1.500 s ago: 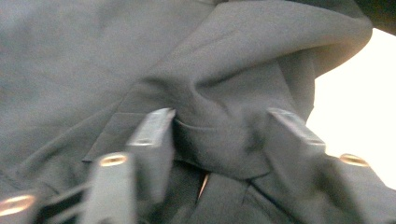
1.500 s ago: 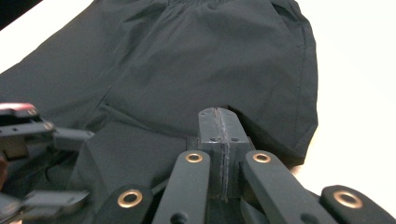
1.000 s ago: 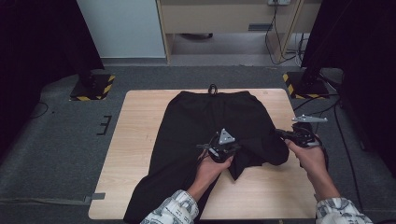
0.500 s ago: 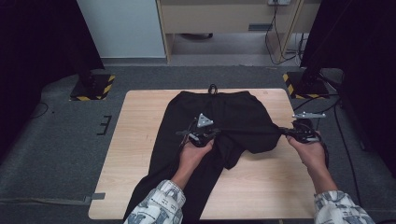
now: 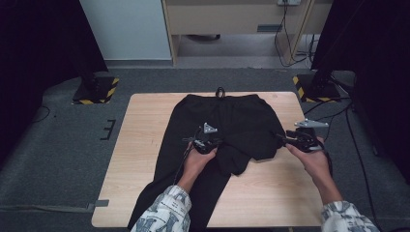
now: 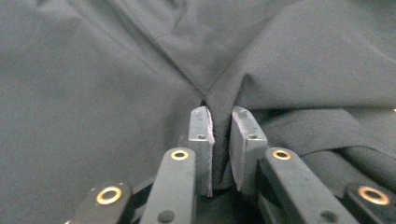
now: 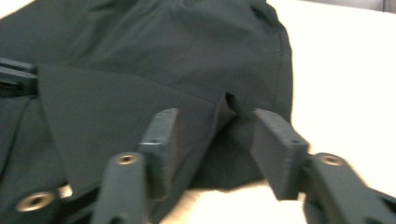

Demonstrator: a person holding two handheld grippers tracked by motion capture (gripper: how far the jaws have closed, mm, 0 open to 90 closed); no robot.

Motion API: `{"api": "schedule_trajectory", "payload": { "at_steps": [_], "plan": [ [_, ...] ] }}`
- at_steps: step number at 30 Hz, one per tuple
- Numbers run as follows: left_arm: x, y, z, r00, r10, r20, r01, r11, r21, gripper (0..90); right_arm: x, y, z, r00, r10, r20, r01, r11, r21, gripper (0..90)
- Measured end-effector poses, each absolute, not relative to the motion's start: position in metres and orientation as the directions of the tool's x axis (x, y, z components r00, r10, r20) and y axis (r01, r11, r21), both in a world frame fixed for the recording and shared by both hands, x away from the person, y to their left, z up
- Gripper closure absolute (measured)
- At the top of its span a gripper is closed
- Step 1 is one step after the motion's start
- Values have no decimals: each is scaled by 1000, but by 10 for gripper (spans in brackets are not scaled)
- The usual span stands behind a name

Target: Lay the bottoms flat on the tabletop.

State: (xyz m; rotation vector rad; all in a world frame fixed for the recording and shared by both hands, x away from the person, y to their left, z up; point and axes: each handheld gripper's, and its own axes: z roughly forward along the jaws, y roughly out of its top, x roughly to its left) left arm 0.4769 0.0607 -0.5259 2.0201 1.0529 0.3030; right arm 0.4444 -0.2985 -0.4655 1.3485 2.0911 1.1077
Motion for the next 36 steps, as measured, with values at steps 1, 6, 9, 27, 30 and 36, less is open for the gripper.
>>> {"api": "schedule_trajectory", "payload": {
  "at_steps": [1,6,9,27,30,36],
  "plan": [
    [477,61,-527,616,771,-158,577,-306,757,747,440,-301,-466,-451,890,70,560,221,798,422],
    [471,69,-517,614,771,-171,548,-260,795,661,422,-305,-479,-487,868,96,560,226,797,392],
    [463,72,-502,630,762,-151,507,-255,824,628,416,-300,-491,-516,850,107,574,250,780,410],
    [419,74,-480,714,693,-96,413,-307,857,548,429,-263,-498,-592,797,118,557,299,775,900],
    [418,75,-488,713,695,-89,421,-324,847,561,435,-260,-481,-585,799,142,551,263,792,900],
    [424,74,-518,700,712,-56,470,-400,787,622,461,-252,-452,-547,824,145,545,219,809,900]
  ]
}}
